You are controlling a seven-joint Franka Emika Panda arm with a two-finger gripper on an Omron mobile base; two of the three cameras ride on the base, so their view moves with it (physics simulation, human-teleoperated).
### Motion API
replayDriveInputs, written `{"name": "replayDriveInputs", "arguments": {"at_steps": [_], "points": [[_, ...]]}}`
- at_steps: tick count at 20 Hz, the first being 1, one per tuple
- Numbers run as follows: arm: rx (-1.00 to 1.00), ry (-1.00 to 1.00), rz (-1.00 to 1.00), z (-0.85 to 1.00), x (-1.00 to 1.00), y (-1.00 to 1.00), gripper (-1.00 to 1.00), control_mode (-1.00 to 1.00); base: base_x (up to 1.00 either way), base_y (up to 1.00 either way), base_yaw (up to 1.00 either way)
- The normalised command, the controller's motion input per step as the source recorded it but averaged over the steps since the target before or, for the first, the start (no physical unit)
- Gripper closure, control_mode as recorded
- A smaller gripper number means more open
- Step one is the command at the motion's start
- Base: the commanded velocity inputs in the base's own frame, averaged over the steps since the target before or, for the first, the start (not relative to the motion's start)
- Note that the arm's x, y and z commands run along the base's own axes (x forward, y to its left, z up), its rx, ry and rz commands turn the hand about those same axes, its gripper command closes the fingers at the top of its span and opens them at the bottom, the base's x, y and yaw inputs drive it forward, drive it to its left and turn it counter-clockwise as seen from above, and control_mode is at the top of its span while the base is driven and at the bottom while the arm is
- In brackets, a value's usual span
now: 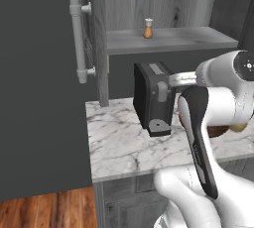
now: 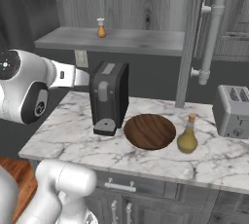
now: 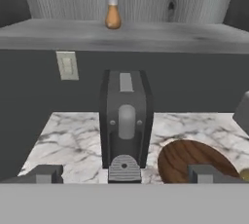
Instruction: Retrieve the bottle and the shaker from the cabinet and place them next to the mixing bowl on the counter. Then add garlic from the fridge to the mixing bowl.
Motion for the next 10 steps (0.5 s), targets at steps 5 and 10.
{"name": "replayDriveInputs", "arguments": {"at_steps": [5,10], "points": [[0.00,-0.05,0.04,0.46,0.00,0.45,-1.00,-1.00,0.00,0.00,0.00],[0.00,-0.08,0.01,0.28,0.45,0.36,-1.00,-1.00,0.00,0.00,0.00]]}}
